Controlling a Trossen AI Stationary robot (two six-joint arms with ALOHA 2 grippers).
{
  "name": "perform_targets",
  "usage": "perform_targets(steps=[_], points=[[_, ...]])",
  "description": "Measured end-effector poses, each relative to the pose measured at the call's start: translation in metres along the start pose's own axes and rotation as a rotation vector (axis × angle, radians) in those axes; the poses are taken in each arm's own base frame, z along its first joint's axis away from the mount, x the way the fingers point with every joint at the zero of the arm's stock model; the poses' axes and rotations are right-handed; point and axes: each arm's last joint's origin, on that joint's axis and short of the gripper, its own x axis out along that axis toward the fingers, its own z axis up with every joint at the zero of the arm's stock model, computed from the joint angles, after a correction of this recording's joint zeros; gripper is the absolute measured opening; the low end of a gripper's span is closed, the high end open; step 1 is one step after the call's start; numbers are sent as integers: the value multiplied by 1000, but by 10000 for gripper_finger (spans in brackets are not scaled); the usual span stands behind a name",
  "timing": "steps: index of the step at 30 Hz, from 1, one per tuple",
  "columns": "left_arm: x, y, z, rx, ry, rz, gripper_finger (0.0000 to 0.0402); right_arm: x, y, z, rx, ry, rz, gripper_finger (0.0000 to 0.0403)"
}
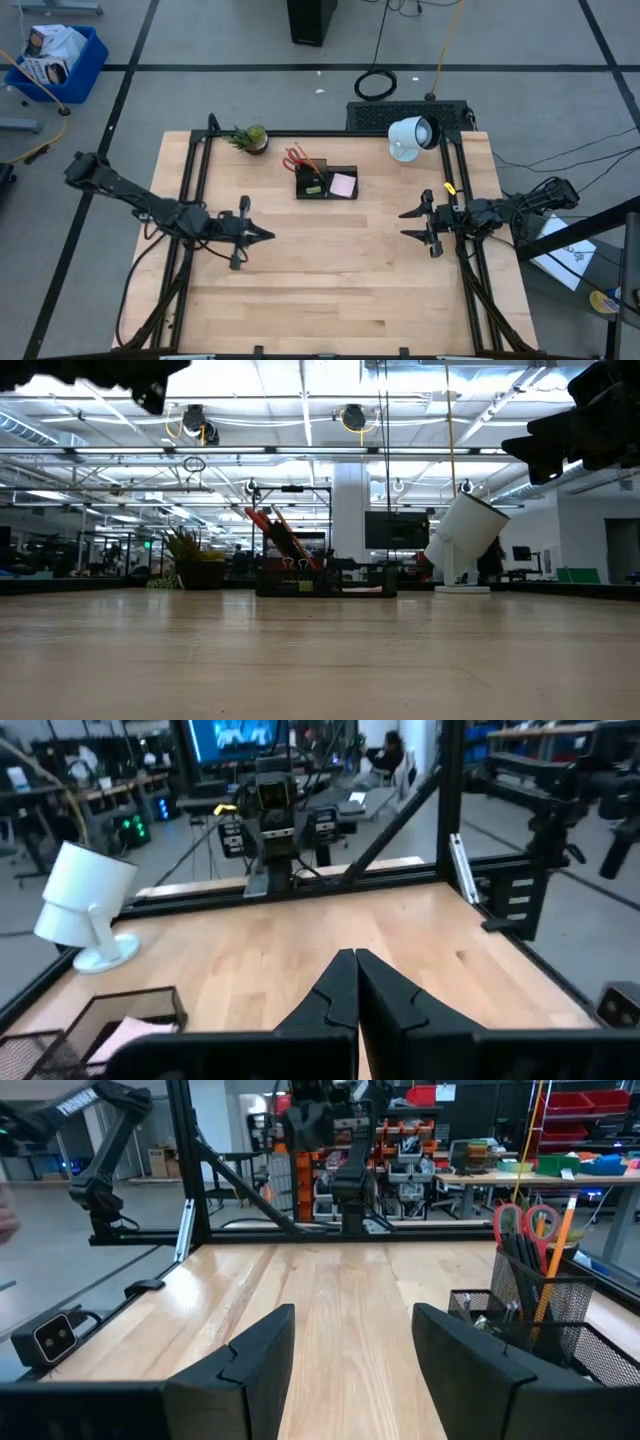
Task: Pick and place office supplies into organizer
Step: Return to Home Position
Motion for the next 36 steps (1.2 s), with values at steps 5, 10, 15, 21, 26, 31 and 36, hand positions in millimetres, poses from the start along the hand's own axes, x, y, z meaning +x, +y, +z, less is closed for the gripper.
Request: perform_targets(steps=[5,10,15,21,26,31,36], points=[[-25,11,-19,-12,-87,-27,0,0,0,0,0,1,0,194],[-46,17,-30,-17,-103,-46,2,0,0,0,0,0,0,194],[-63,23,-31,-55,-111,-34,18,0,0,0,0,1,0,194],[-73,25,-34,-62,-97,-36,32,0,0,0,0,1,0,194],[-79,28,-33,-49,-98,-16,26,0,0,0,0,1,0,194],[-92,32,-32,-79,-91,-5,13,0,0,0,0,1,0,194],[-100,33,-40,-89,-99,-6,3,0,0,0,-4,1,0,194]])
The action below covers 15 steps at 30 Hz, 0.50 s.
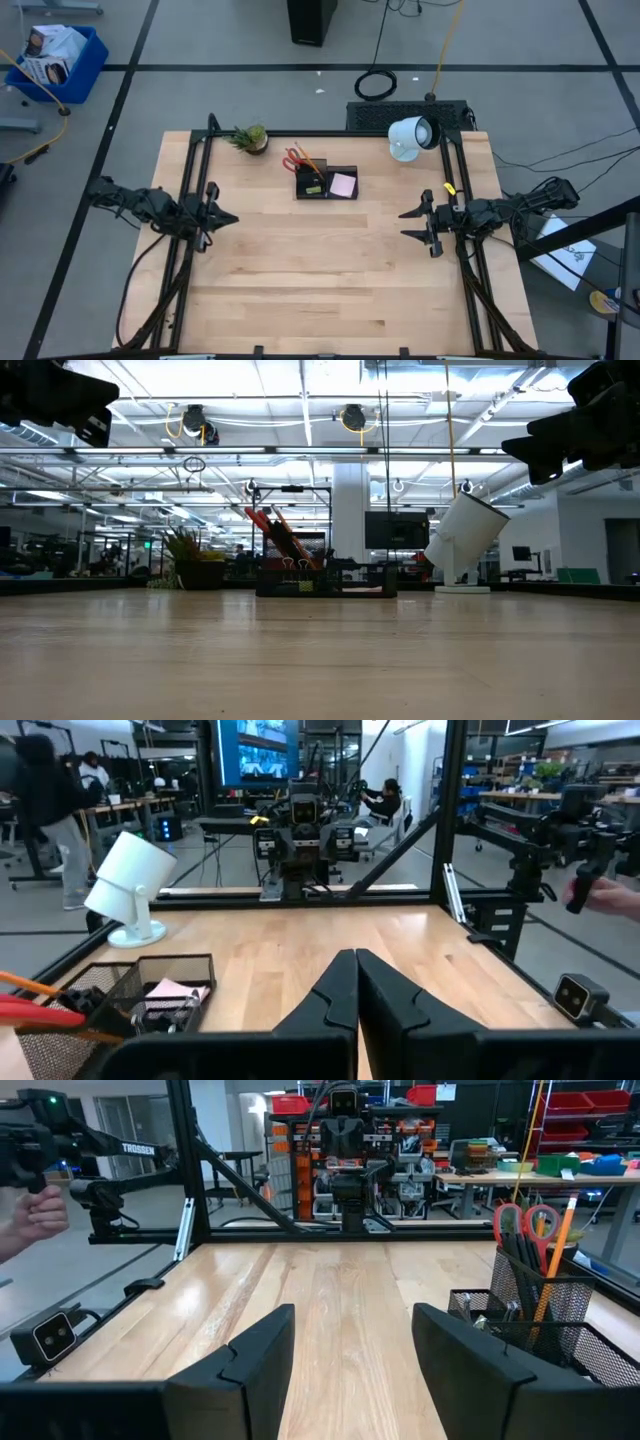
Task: Pick and place office supplies into organizer
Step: Return to Home Position
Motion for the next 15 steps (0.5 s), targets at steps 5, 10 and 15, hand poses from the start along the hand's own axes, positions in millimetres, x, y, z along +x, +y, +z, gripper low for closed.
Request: perform_targets(steps=[5,10,15], points=[[-2,0,-2,13,20,-28,21,0,0,2,-9,-14,0,194],[-3,0,-4,16,35,-32,40,-1,-2,8,-83,-70,-68,194],[-3,0,-3,6,27,-32,48,-4,-4,4,-148,-25,-106,194]])
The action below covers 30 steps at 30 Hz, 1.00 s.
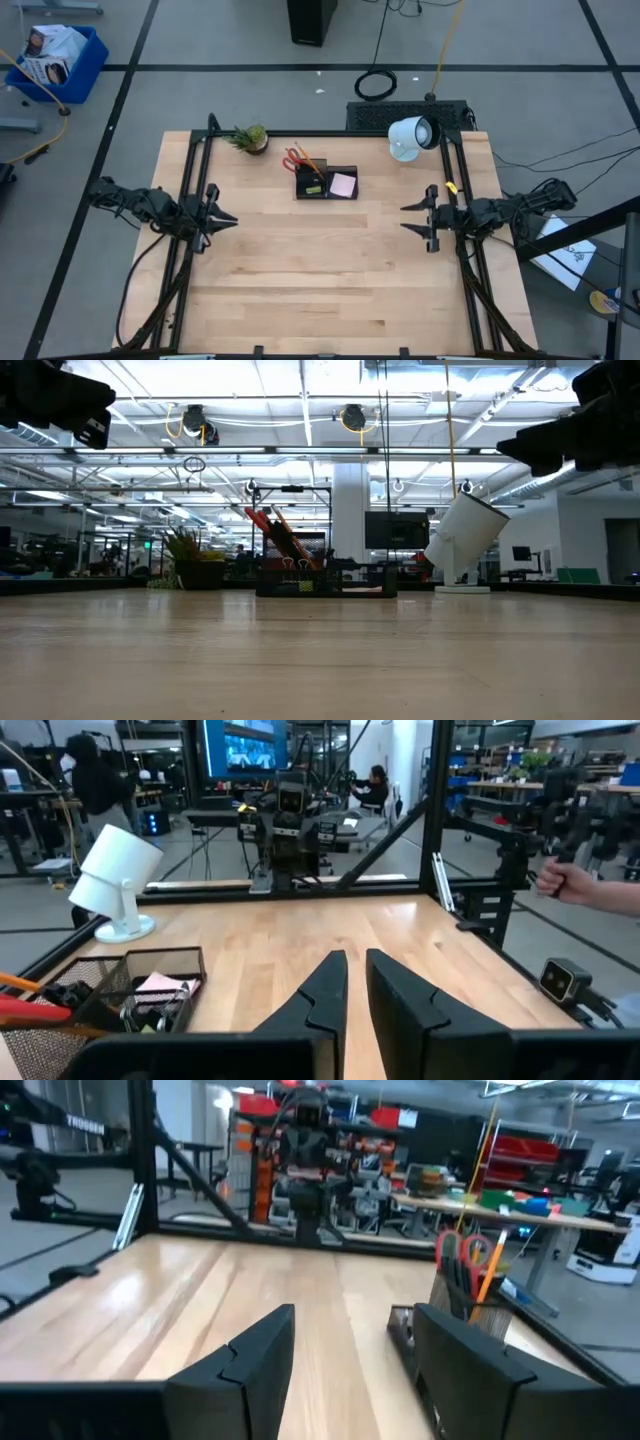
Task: Pick and place office supplies into organizer
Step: Return to Home Position
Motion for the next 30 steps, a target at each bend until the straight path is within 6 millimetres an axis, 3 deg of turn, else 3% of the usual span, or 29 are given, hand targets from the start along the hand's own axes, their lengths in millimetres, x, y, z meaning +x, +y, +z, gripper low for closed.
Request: perform_targets(steps=[15,25,30], points=[[1,1,-1,23,13,53,37,-1,-2,-3,96,15,-53,194],[1,1,-1,23,14,54,35,-1,-1,-4,20,27,-51,194],[1,1,-1,23,14,54,35,-1,-3,6,47,-73,-60,194]])
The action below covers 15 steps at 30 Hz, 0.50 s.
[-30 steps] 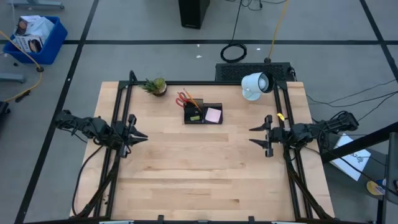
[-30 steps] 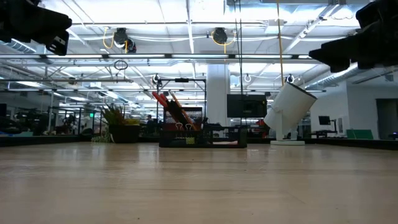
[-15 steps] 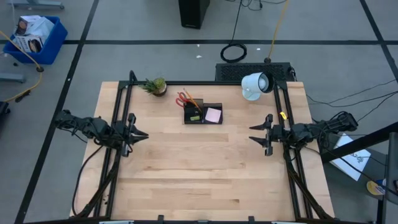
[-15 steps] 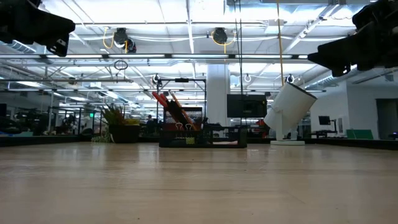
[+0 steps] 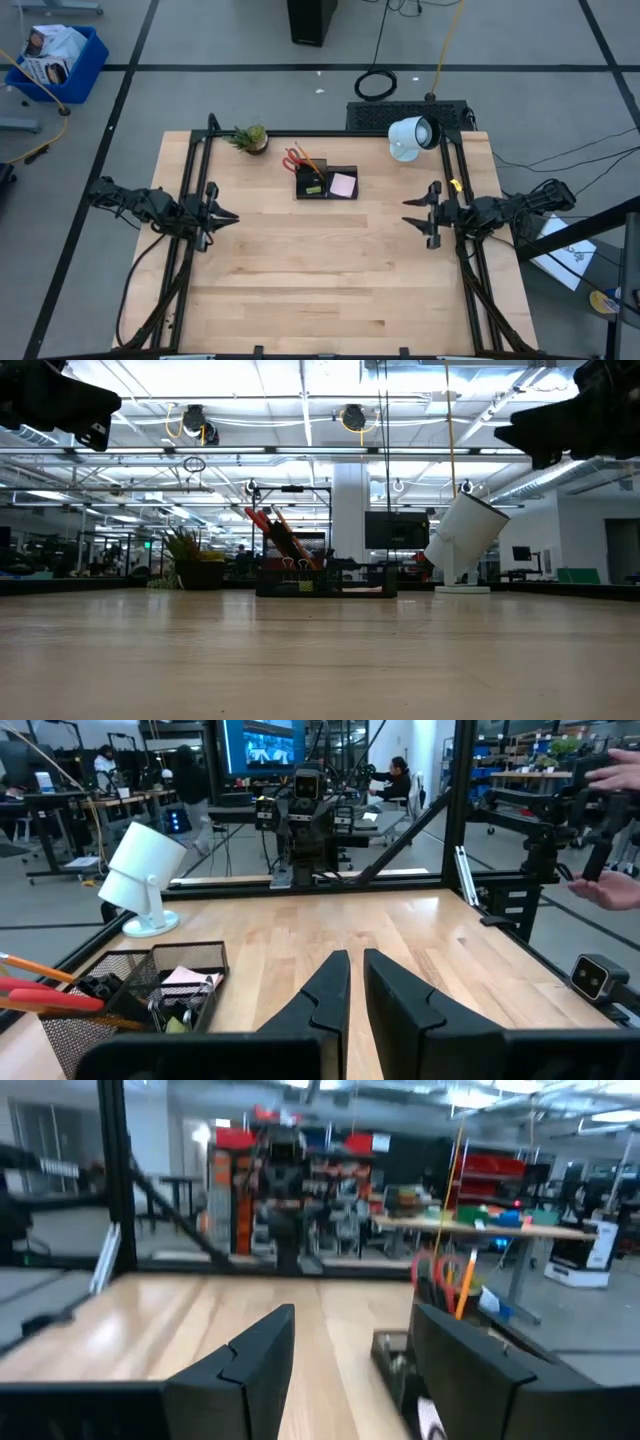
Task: Pick and place office supplies into organizer
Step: Return to Home Position
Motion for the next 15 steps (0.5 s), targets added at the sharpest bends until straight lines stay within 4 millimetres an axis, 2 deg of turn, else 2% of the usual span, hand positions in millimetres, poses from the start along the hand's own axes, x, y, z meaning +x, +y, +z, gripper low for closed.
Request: perform_targets(steps=[2,5,15], points=[[0,0,0,0,0,1,35,-1,1,-1,-17,3,46,194],[0,0,0,0,0,1,35,-2,3,-11,-48,106,66,194],[0,0,0,-1,-4,0,35,1,4,-15,-66,143,51,194]])
